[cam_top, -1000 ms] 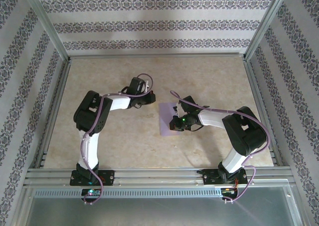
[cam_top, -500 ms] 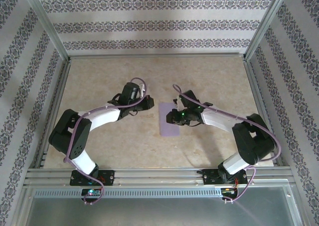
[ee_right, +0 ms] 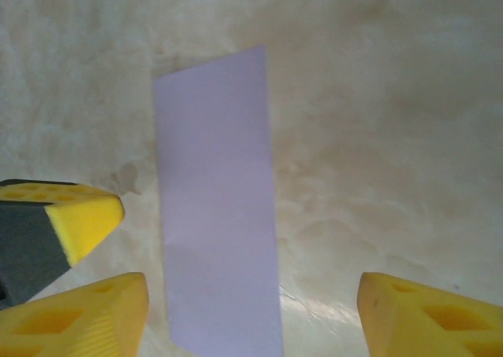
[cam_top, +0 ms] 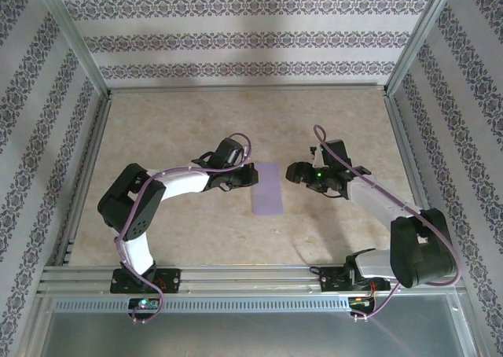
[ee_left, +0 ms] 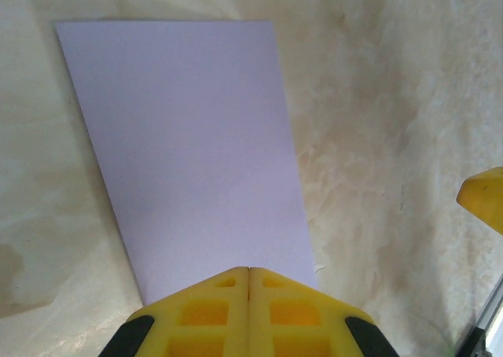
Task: Fold a paper plane with a square sheet of paper (fold left side to right side)
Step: Fold the triangle a second time at the center of the table.
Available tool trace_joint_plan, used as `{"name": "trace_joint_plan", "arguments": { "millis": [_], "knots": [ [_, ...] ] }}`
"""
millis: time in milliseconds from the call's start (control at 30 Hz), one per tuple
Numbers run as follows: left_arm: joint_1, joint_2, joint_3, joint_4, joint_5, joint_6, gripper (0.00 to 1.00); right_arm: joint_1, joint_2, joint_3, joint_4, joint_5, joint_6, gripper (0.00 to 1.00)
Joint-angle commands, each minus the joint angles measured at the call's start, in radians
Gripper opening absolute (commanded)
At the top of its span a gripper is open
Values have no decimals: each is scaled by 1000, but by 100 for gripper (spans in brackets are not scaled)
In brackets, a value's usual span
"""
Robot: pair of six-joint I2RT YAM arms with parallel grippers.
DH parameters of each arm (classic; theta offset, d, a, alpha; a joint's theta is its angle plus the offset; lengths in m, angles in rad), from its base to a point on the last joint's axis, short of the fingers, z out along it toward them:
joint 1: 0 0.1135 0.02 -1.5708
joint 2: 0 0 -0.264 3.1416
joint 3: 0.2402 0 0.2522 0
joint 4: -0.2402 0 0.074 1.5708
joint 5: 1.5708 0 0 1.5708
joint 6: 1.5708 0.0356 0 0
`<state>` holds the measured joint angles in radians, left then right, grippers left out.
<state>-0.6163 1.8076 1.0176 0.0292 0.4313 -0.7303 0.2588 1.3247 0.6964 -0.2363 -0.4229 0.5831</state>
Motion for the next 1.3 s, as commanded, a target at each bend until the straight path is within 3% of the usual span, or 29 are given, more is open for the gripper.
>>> {"name": "trace_joint_plan", "arguments": {
  "millis": [0, 300, 500, 967, 1267],
  "knots": [
    [-8, 20, 15, -81, -37, 23, 0, -14, -21, -32, 8, -46, 12, 77],
    [-13, 64, 51, -121, -12, 49, 0, -20, 19, -46, 57, -96, 46, 93],
    [-20, 82, 64, -140, -27, 54, 0, -19, 37, -43, 75, -109, 57, 93],
    [-26, 113, 74, -193, -47, 78, 0, 3, 134, 12, -44, -234, 58, 69],
    [-26, 110, 59, -206, -55, 85, 0, 112, 198, 12, -102, -258, 70, 57]
  ]
}}
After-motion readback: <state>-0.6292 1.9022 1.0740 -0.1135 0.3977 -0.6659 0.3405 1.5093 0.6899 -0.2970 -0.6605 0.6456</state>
